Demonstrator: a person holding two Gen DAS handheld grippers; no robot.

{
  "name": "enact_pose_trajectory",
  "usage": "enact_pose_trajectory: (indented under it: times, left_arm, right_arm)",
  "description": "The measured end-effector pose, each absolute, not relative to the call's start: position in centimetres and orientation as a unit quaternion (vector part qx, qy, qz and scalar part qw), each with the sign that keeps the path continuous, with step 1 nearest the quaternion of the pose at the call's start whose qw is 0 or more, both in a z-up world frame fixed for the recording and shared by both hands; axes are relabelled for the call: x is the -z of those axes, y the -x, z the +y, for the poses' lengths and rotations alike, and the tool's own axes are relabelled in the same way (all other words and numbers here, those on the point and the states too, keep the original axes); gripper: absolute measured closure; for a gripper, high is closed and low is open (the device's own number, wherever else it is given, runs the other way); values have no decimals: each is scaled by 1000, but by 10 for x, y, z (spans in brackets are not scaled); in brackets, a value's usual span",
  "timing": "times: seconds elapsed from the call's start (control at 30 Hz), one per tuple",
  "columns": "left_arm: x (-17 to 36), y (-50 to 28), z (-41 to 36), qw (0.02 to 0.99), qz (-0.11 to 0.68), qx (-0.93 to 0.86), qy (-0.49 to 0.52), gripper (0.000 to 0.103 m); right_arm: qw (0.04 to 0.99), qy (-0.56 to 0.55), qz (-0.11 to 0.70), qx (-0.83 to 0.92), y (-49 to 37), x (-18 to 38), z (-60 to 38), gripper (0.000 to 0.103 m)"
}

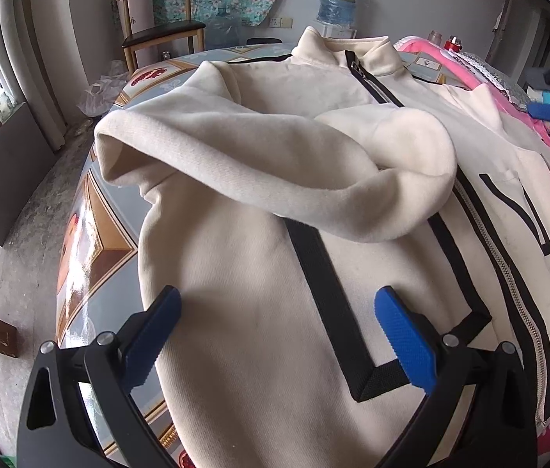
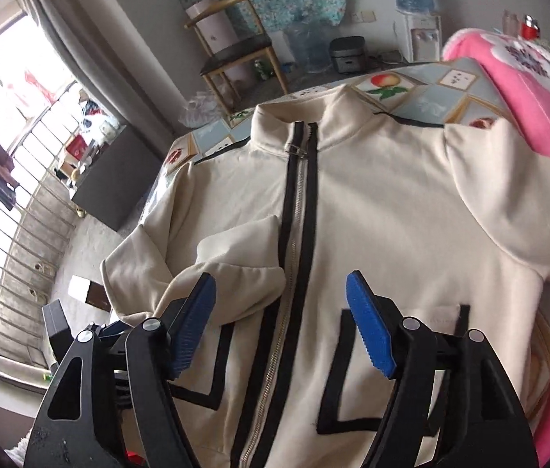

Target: Fold large clothes

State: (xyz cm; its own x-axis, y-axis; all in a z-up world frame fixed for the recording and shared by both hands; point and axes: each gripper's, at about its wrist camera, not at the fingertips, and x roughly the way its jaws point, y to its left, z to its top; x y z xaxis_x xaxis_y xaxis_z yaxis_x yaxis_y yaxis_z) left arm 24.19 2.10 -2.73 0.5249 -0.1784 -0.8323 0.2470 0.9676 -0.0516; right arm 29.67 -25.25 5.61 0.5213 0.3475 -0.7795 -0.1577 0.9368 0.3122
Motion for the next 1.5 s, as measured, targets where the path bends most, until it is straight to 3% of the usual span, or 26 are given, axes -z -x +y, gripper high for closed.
enact_pose_trajectory:
  times: [0.13,0.33,0.4,0.47,0.57,0.63,0.7,0.8,0.9,0.97,1.0,1.03,1.07,1.23,1.37,1.5]
  left_arm:
    - [28,-241,19,873,471,119,-45,5]
    - [29,-240,18,875,467,118,-46,5]
    - [27,-239,21,873,470,122,-39,5]
    - [24,-236,26,873,470,130,-21,5]
    - [20,-228,32,875,464,139,-6,5]
    - [19,-224,34,877,459,143,-6,5]
    - [19,-223,34,878,457,142,-11,5]
    - [18,-224,34,878,458,141,-8,5]
    - [14,-227,38,881,453,134,1,5]
    - [14,-227,44,883,452,129,10,5]
    - [14,-228,47,882,454,127,17,5]
    - [15,-228,50,881,456,125,22,5]
    - [16,-228,53,880,458,124,27,5]
    - [18,-228,57,878,462,121,23,5]
    - [18,-230,56,879,462,118,19,5]
    - [16,-229,53,880,461,114,14,5]
  right_arm:
    - [850,-36,502,-157,-338,-46,-196,25]
    - [808,87,560,-160,-372,-3,-119,25]
    - [794,146,570,-155,-371,14,-102,36]
    - [784,191,573,-142,-365,26,-92,61]
    - [793,194,561,-141,-358,24,-98,84]
    - [814,179,536,-131,-356,6,-107,87]
    - [847,137,494,-141,-355,-29,-118,87]
    - [905,26,366,-217,-331,-110,-146,86]
    - [928,-40,257,-265,-286,-155,-179,83]
    - [934,-61,224,-271,-256,-155,-202,69]
    - [936,-68,221,-265,-240,-146,-218,66]
    - [936,-74,228,-257,-231,-135,-230,54]
    - [935,-78,246,-245,-220,-119,-244,52]
    - [916,-145,338,-162,-162,-42,-321,58]
    - [895,-211,374,-118,-127,-15,-366,60]
    - [877,-247,400,-100,-125,-13,-381,43]
